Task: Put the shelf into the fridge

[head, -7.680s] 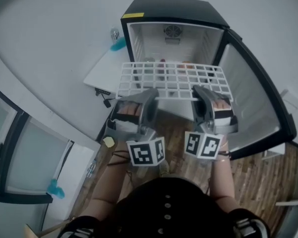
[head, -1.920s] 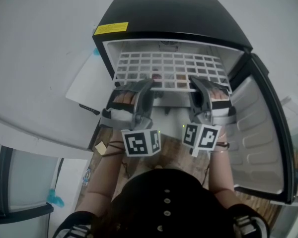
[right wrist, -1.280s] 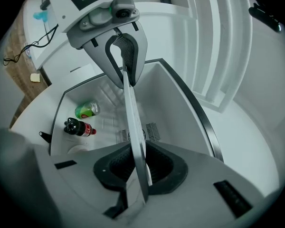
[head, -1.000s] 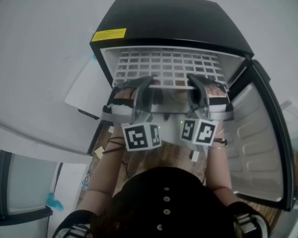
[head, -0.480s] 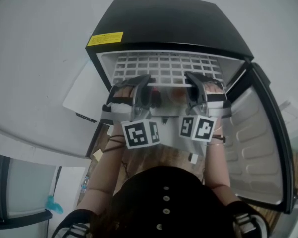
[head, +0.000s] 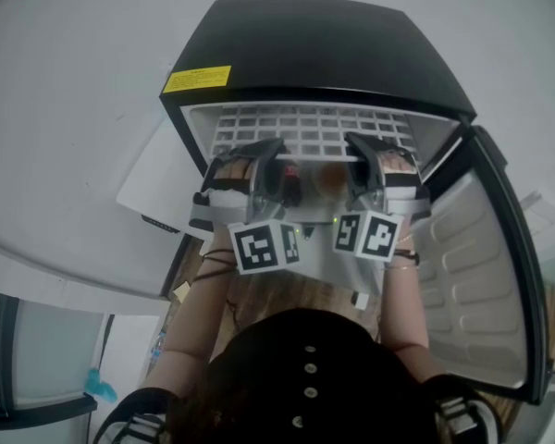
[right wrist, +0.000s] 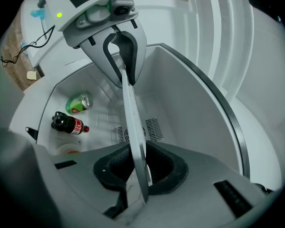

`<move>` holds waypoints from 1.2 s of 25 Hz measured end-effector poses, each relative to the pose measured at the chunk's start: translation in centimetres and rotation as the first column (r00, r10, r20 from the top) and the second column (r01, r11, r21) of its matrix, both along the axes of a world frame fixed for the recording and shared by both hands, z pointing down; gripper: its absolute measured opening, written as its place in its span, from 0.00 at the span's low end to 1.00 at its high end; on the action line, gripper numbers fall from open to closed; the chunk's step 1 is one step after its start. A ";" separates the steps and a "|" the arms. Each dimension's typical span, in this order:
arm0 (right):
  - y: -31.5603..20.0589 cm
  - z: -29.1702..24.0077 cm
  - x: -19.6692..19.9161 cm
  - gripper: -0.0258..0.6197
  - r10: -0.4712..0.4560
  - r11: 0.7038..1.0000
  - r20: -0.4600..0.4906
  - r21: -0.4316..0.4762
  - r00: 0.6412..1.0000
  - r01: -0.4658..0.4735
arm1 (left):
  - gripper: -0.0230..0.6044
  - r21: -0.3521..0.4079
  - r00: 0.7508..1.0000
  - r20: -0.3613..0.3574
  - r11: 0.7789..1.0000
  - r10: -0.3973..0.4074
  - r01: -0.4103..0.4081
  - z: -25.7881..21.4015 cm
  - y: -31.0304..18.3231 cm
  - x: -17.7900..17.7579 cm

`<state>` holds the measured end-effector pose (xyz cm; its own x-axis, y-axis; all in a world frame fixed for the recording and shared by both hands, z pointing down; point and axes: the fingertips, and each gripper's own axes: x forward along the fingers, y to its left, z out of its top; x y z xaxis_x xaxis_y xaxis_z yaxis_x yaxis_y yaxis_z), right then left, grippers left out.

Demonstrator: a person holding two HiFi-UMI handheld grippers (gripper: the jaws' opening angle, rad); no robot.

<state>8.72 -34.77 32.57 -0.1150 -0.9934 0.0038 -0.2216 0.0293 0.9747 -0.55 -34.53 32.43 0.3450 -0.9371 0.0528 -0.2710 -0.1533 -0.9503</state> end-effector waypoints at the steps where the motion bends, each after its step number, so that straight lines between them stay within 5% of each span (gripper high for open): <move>1: -0.1 0.0 0.0 0.13 0.003 1.000 0.001 -0.002 1.000 -0.003 | 0.11 -0.001 1.000 0.000 1.000 0.000 0.000 0.0 -0.1 0.0; 30: -3.1 0.1 0.3 0.13 0.034 0.995 0.027 -0.095 0.999 -0.031 | 0.12 -0.050 1.000 0.001 0.999 -0.013 0.013 0.3 -2.7 0.4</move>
<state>9.00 -37.92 32.71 -0.0842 -0.9919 0.0954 -0.2516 0.1138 0.9611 -0.19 -37.21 32.75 0.3330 -0.9376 0.0999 -0.2728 -0.1973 -0.9416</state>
